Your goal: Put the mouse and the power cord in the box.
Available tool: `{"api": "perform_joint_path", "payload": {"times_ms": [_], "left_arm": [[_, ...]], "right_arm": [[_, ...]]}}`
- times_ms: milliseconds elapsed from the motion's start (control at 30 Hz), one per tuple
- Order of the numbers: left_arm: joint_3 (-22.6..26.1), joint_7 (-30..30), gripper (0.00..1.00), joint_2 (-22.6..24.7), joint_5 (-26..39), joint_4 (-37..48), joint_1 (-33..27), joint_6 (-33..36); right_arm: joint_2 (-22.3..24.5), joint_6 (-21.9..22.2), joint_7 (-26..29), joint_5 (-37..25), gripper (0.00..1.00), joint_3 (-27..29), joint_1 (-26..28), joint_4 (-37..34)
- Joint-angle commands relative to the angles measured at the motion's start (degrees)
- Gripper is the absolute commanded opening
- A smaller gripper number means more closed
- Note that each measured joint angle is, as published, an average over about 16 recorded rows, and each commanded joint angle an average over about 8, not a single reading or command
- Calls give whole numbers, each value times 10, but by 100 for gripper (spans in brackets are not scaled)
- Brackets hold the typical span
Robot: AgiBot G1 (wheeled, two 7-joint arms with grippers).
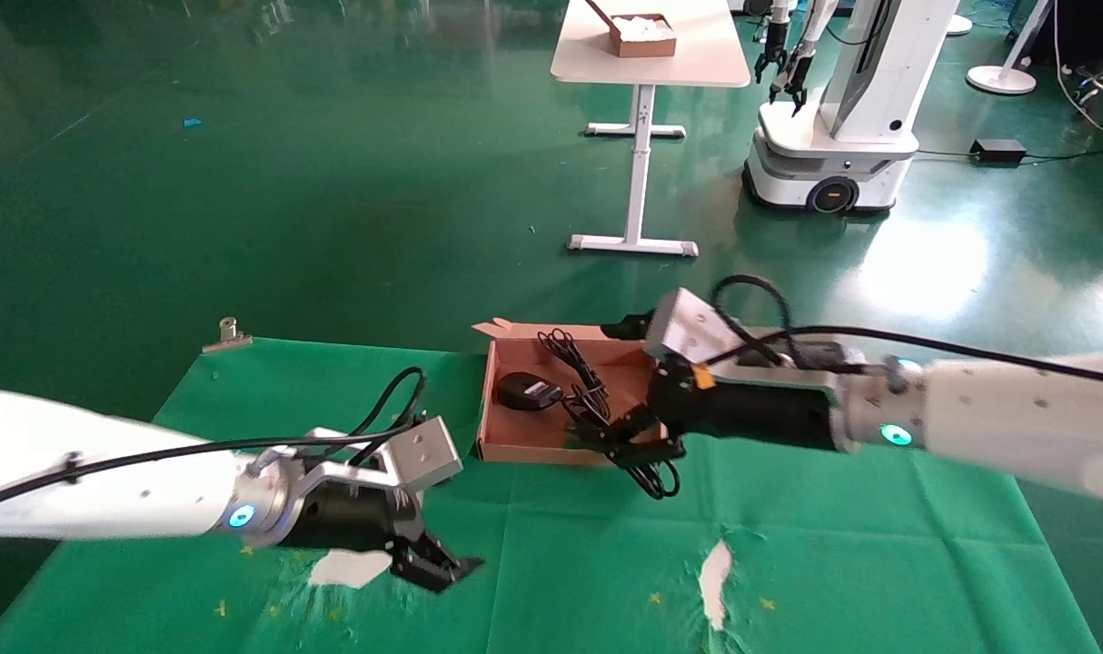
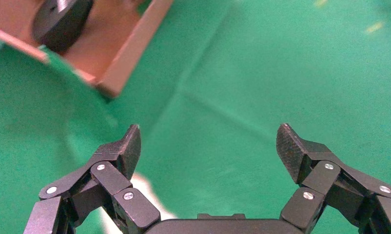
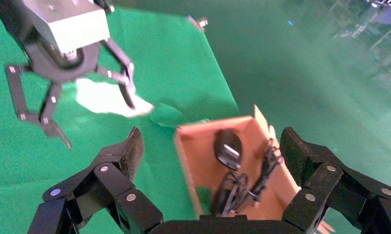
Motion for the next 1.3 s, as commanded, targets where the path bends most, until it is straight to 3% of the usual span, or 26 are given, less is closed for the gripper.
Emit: {"api": "perform_joint_path", "payload": {"times_ms": [33,967,1300], "left_arm": [[-25,12,100,-12,-26,-10,15,15],[-375,174,100,-176,-394,-148,232,226],[-467,213,100,-219,-493,-184,288,281]], "right_arm": [[15,-13,9,20,100,10,-14,17],[219,-192,128,293,100,149,-205,248],[247,-218,142,334,100,168,-232,281]]}}
